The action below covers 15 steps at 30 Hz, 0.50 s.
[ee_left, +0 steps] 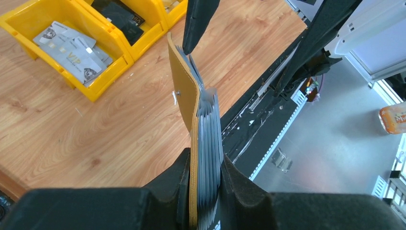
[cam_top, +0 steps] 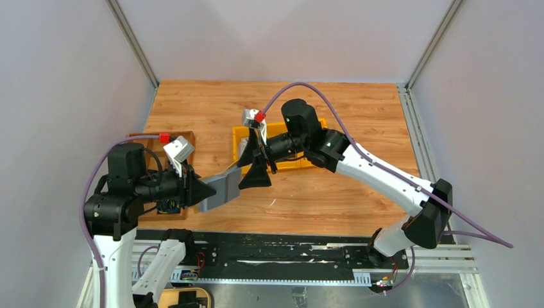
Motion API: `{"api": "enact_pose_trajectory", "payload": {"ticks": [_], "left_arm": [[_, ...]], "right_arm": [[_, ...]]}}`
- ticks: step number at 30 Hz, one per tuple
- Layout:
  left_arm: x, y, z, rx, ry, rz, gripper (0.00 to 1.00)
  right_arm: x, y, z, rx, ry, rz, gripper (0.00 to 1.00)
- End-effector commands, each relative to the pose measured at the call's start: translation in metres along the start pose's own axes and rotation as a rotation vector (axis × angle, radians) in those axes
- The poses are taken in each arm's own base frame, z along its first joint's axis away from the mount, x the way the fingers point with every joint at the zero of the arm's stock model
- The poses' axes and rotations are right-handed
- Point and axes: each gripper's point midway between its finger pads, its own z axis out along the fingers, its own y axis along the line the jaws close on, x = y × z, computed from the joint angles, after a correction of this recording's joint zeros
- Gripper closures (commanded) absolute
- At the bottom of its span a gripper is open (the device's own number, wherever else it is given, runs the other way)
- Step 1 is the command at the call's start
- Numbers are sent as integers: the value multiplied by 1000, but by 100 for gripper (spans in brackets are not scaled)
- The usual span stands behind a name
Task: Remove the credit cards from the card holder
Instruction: Remove the credit card from the card holder.
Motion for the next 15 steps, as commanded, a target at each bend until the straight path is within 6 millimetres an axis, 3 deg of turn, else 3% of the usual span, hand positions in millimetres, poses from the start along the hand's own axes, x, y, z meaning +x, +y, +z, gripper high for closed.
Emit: {"api": "enact_pose_trajectory", "payload": {"ticks": [1,10,15], "left_arm": [[1,-28,-8,125,-26,109,100],[3,-43,-14,168,-46,144,100],[6,-45,-12,195,-39,141,100]], "right_arm": [[-4,13,4,-39,10,-47,17],[-12,13,-9,18,33,-176,14],[-30,14,-12,41,-5,-262,13]]}}
